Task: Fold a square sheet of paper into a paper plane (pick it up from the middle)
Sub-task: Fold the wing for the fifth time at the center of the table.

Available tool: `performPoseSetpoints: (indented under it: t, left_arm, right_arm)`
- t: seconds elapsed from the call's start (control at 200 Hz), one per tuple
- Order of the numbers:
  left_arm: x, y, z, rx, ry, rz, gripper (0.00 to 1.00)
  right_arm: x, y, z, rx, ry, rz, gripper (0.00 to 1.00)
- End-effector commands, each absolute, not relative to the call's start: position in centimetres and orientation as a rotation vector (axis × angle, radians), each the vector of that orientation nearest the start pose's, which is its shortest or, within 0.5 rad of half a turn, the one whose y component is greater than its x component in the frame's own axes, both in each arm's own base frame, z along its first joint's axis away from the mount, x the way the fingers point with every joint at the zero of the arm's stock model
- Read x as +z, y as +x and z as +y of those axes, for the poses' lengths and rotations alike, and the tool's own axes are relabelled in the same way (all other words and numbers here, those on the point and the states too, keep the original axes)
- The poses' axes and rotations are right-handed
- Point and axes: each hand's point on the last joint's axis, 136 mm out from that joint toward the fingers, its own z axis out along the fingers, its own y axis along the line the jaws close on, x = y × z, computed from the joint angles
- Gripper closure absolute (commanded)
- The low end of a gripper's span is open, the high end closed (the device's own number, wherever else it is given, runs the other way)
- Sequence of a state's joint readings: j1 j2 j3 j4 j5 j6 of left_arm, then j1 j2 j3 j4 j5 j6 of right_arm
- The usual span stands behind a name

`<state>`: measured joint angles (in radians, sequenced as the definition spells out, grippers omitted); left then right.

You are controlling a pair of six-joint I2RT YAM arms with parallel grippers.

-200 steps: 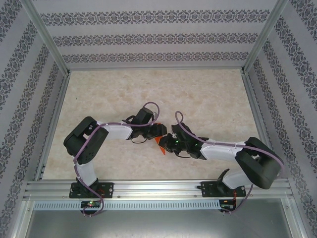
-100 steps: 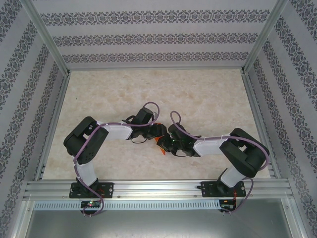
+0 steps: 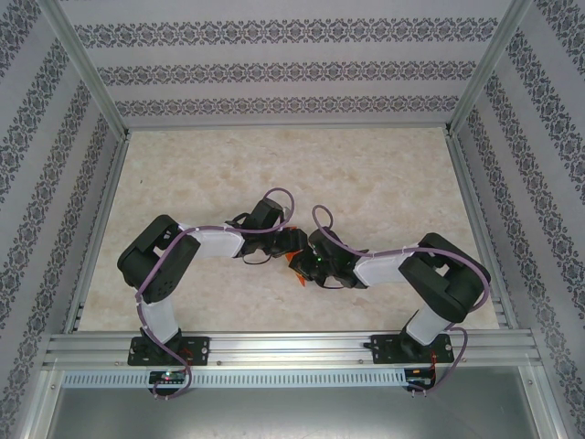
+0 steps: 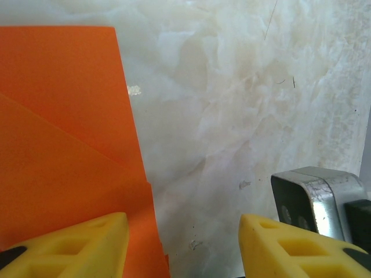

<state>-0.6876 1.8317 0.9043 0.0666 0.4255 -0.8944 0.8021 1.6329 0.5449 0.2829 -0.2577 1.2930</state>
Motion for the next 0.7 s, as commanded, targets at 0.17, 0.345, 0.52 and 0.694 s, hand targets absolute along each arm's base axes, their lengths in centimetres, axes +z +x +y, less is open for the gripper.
performPoseSetpoints:
  t: [0.17, 0.345, 0.52, 0.694]
  left_arm:
    - [-0.3, 27.4, -31.3, -1.007, -0.064, 2.836, 0.45]
    - [2.8, 27.7, -32.6, -1.126, 0.017, 2.748, 0.41]
    - [7.4, 28.0, -32.8, -1.186, 0.069, 2.612, 0.37]
    - [8.1, 27.2, -31.6, -1.158, 0.061, 2.596, 0.39]
  right_arm:
    - [-3.7, 19.0, 24.8, 0.966, 0.646, 2.831, 0.92]
    - [-4.2, 17.3, 24.5, 0.986, 0.528, 2.912, 0.95]
    - [-4.4, 16.2, 24.2, 1.029, 0.438, 2.959, 0.96]
    - [-4.0, 16.3, 24.4, 1.051, 0.353, 2.982, 0.96]
